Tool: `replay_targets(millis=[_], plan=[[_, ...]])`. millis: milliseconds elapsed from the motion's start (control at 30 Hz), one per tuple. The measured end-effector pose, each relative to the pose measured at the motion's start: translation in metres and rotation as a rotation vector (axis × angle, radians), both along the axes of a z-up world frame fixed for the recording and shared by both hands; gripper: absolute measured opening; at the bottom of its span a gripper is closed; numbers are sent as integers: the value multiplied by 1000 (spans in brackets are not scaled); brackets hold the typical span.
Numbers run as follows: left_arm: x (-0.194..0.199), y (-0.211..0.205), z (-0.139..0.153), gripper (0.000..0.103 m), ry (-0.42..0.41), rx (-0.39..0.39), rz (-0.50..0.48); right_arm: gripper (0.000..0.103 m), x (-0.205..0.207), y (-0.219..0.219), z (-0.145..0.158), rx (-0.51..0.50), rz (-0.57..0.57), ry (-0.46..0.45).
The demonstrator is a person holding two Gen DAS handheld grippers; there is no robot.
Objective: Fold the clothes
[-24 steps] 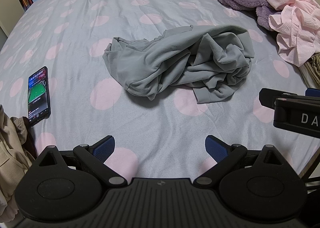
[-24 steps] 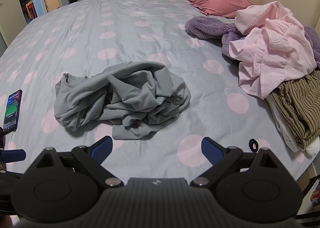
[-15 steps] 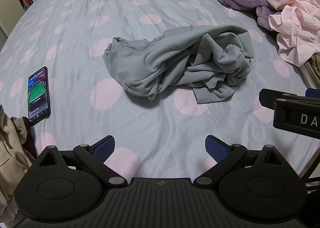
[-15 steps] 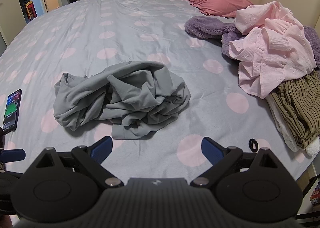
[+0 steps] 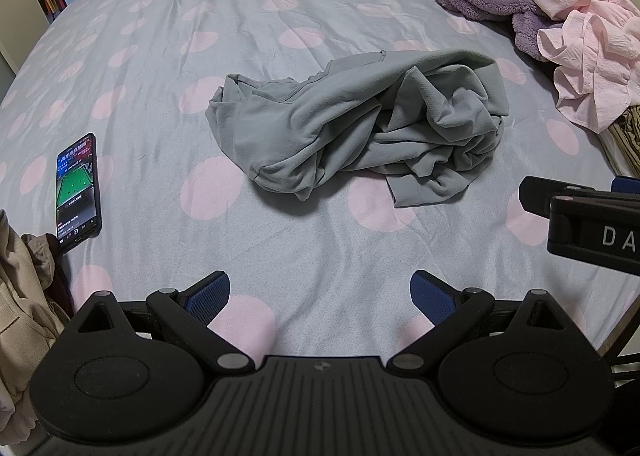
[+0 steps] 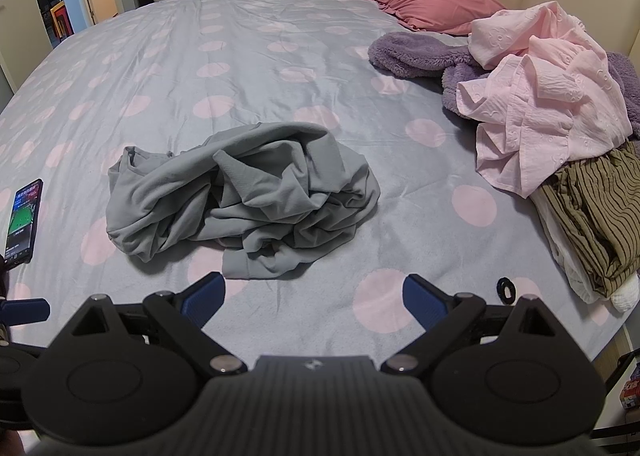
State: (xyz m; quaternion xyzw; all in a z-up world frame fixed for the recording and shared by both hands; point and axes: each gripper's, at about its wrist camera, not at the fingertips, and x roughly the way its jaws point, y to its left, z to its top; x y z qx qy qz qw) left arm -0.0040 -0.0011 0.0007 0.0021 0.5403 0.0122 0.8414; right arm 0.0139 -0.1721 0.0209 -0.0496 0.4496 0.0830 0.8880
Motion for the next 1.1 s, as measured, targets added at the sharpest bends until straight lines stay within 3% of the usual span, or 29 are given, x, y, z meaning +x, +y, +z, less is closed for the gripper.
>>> replay_targets(millis=[1100], plan=[[2,-1,-1,99,2,7,6,97,1,-1,0,3,-4,2]])
